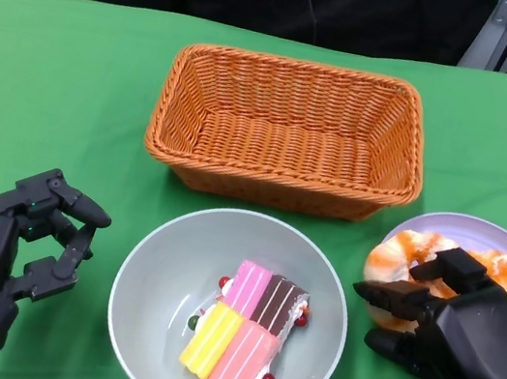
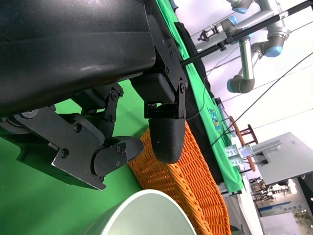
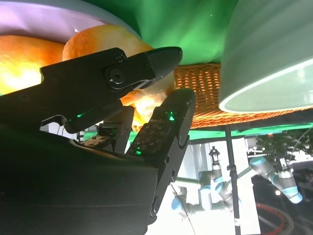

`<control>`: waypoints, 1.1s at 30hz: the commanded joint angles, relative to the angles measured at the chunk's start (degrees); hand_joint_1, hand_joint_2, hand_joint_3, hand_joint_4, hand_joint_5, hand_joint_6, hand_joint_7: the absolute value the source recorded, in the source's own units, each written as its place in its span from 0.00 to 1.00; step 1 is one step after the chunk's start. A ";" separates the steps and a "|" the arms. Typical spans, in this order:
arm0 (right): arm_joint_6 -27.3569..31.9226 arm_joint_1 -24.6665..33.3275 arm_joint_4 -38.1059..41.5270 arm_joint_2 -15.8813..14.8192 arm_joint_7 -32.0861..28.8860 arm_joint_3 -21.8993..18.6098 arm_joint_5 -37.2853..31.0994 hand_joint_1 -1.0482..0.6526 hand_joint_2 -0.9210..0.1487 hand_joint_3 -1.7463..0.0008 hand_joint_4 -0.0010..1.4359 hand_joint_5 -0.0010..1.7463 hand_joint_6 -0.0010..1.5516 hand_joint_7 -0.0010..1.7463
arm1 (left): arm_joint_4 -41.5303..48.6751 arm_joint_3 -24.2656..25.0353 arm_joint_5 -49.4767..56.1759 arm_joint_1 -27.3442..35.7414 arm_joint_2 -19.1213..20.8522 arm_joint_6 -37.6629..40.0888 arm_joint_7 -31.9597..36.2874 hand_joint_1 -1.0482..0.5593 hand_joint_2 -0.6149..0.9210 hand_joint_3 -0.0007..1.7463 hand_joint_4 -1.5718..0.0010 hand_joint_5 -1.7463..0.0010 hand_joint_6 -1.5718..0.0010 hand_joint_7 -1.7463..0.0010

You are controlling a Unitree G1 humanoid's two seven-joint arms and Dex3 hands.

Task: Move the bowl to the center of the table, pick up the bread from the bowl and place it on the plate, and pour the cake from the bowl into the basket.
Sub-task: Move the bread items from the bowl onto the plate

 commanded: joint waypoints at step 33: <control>8.69 4.86 -11.17 -0.99 12.22 -2.58 -1.92 0.20 0.00 0.93 0.53 0.12 0.54 0.00 | 3.20 0.40 -0.52 -1.31 2.26 -2.36 -0.87 0.67 0.81 0.50 0.47 0.18 0.47 0.32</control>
